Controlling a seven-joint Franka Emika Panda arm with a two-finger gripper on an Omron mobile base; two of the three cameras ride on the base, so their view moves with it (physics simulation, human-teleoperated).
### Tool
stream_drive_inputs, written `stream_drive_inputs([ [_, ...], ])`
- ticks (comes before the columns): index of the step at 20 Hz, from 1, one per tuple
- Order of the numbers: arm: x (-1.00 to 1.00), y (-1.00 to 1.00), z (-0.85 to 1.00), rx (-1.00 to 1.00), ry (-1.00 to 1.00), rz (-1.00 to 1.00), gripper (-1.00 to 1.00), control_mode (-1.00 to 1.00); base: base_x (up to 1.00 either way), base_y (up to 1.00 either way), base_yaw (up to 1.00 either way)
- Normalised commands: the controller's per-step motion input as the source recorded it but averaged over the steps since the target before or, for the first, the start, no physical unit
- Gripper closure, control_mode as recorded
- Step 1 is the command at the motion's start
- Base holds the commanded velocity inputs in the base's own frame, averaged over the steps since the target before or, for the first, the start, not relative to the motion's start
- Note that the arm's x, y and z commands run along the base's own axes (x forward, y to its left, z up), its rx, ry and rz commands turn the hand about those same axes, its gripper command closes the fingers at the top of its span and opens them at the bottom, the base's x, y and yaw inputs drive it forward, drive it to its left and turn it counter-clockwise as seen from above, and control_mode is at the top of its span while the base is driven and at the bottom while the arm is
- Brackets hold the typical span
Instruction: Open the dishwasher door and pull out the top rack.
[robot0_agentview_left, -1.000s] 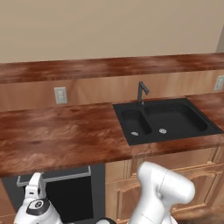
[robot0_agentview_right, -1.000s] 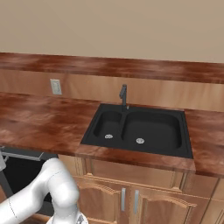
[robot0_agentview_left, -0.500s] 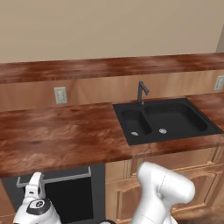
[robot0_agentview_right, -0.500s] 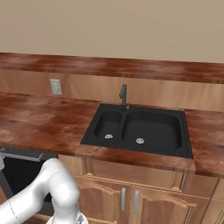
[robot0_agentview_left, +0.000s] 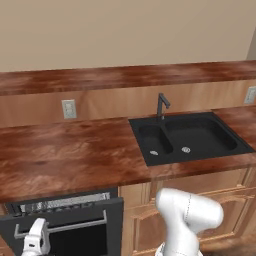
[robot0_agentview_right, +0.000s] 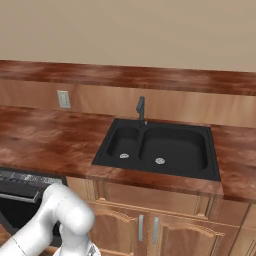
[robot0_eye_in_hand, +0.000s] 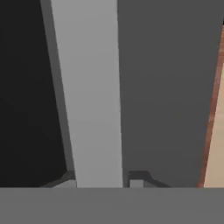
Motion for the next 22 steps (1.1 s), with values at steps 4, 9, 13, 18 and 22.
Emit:
stream_drive_inputs([
  [4, -1.0, -0.14, -0.08, 0.05, 0.16, 0.0, 1.0, -1.0, 0.0, 0.0, 0.0],
  [9, -1.0, -0.15, -0.11, 0.05, 0.23, 0.0, 1.0, -1.0, 0.0, 0.0, 0.0],
  [13, -1.0, -0.2, -0.16, 0.07, 0.25, 0.0, 1.0, -1.0, 0.0, 0.0, 0.0],
  [18, -1.0, -0.23, -0.04, 0.06, 0.27, -0.01, 1.0, -1.0, 0.0, 0.0, 0.0],
  [22, -0.95, -0.19, 0.41, 0.11, 0.24, -0.03, -1.0, -1.0, 0.0, 0.0, 0.0],
])
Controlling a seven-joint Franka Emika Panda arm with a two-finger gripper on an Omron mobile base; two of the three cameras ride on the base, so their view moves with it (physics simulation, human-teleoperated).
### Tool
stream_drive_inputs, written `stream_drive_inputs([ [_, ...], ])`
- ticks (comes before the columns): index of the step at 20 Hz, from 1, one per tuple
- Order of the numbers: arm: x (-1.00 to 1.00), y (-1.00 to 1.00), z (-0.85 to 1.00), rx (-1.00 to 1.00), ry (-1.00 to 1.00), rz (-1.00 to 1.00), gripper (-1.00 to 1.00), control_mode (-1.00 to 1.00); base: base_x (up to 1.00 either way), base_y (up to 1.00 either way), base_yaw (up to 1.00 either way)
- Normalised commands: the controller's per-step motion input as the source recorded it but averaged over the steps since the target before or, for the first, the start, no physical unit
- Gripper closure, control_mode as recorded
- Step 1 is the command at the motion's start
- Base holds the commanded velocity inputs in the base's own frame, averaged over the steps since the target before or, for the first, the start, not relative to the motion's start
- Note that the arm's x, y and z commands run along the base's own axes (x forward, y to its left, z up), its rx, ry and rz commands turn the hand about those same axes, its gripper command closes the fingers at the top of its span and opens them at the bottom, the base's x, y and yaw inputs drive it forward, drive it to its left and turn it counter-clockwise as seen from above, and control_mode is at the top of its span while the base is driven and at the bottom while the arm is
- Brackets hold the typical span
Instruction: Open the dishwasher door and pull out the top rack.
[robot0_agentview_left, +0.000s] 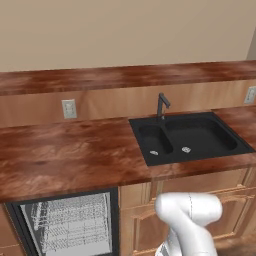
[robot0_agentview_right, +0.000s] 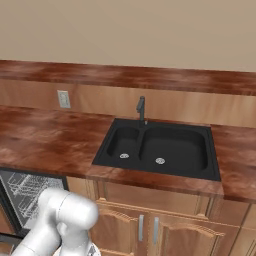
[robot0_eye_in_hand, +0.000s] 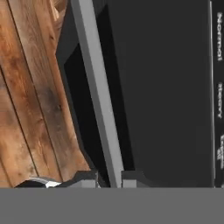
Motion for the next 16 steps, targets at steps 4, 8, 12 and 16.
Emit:
stream_drive_inputs([
  [4, -0.43, 0.0, 1.0, 0.1, 0.33, -0.06, -1.0, -1.0, 0.0, 0.0, 0.0],
  [8, -0.04, 0.0, 1.0, 0.05, 0.5, -0.12, -1.0, -1.0, 0.0, 0.0, 0.0],
  [12, 0.0, 0.0, 1.0, 0.02, 0.56, -0.14, -1.0, -1.0, 0.0, 0.0, 0.0],
  [16, 0.0, 0.0, 1.0, 0.01, 0.6, -0.14, -1.0, -1.0, 0.0, 0.0, 0.0],
])
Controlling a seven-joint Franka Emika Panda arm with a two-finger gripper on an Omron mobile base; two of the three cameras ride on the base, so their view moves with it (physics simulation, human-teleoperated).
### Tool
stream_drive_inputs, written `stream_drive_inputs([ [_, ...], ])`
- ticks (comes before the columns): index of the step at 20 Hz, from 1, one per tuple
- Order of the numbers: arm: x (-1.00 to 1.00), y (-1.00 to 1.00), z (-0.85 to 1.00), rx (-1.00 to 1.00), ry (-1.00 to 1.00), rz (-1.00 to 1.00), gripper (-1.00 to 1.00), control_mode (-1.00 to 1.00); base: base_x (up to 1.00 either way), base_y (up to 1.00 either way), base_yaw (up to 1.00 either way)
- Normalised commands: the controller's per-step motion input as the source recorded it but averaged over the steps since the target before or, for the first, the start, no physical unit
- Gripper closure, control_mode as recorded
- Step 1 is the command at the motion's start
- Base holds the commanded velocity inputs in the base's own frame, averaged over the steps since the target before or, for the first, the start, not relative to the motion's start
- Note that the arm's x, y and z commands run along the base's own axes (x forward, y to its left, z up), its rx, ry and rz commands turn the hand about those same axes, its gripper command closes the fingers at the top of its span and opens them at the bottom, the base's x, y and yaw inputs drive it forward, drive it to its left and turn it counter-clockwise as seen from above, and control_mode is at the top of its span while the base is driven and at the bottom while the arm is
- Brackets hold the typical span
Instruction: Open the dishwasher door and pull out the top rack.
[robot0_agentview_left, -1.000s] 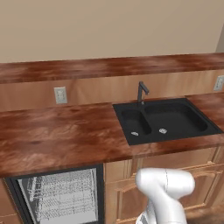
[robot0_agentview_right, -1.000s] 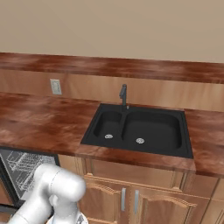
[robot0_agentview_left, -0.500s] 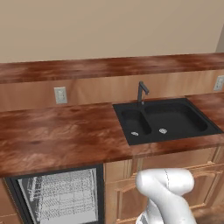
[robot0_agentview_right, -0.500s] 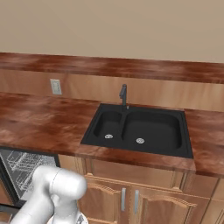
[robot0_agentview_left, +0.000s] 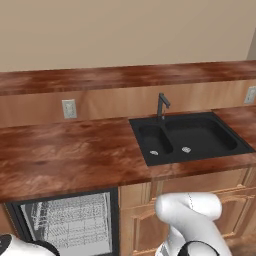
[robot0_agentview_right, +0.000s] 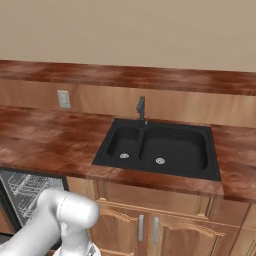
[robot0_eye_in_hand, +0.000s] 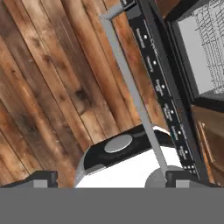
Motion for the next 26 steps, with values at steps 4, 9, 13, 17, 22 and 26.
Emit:
stream_drive_inputs([
  [4, 0.0, 0.0, 1.0, 0.02, 0.61, -0.13, -1.0, -1.0, 0.0, 0.0, 0.0],
  [9, 0.0, 0.0, 1.0, 0.02, 0.6, -0.12, -1.0, -1.0, 0.0, 0.0, 0.0],
  [13, 0.04, 0.0, 0.95, 0.0, 0.41, -0.05, -1.0, -1.0, 0.0, 0.0, 0.0],
  [17, 0.06, -0.18, 0.72, -0.12, 0.09, 0.0, -1.0, -1.0, 0.0, 0.0, 0.0],
  [22, 0.14, -0.56, 0.26, -0.24, 0.0, 0.0, -1.0, -1.0, 0.0, 0.0, 0.0],
  [26, 0.26, -0.64, 0.13, -0.3, -0.05, 0.0, -1.0, -1.0, 0.0, 0.0, 0.0],
])
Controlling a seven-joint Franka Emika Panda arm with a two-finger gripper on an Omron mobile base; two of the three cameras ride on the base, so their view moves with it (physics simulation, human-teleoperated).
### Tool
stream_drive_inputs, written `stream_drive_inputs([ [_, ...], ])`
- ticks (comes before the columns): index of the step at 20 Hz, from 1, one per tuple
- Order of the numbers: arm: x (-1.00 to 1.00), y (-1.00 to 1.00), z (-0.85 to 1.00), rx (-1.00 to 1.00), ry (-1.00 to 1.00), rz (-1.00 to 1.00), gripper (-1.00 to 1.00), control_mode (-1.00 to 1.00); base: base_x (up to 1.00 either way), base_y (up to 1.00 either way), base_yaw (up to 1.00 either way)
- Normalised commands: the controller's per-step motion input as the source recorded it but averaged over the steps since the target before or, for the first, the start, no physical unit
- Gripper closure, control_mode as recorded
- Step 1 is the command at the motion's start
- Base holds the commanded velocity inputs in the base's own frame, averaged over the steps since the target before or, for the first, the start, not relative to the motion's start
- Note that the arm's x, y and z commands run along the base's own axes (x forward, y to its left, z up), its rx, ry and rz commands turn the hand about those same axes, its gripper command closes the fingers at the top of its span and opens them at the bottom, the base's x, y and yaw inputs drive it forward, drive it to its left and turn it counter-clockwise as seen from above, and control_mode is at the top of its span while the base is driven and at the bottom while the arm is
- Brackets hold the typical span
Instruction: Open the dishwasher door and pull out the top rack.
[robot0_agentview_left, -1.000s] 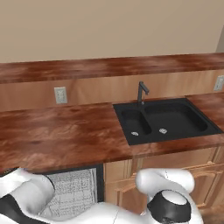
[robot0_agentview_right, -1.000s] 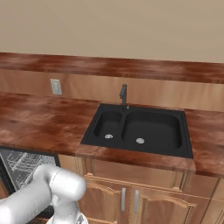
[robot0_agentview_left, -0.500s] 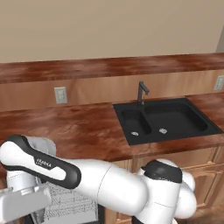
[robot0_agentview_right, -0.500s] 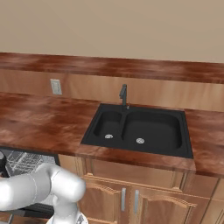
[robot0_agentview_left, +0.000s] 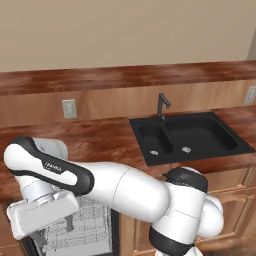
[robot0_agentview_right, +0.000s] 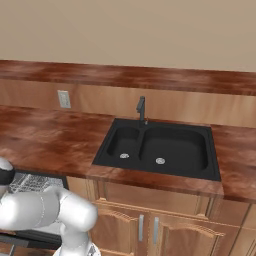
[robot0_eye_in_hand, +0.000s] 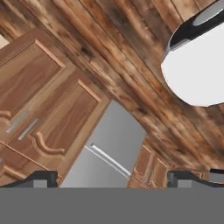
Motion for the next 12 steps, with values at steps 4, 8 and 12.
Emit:
stream_drive_inputs([
  [4, 0.11, -0.72, 0.01, -0.24, -0.06, 0.0, -1.0, -1.0, 0.0, 0.0, 0.0],
  [8, 0.05, -0.7, 0.01, -0.18, -0.06, 0.0, -1.0, -1.0, 0.0, 0.0, 0.0],
  [12, 0.05, -0.81, 0.0, -0.08, -0.05, 0.0, -1.0, -1.0, 0.0, 0.0, 0.0],
])
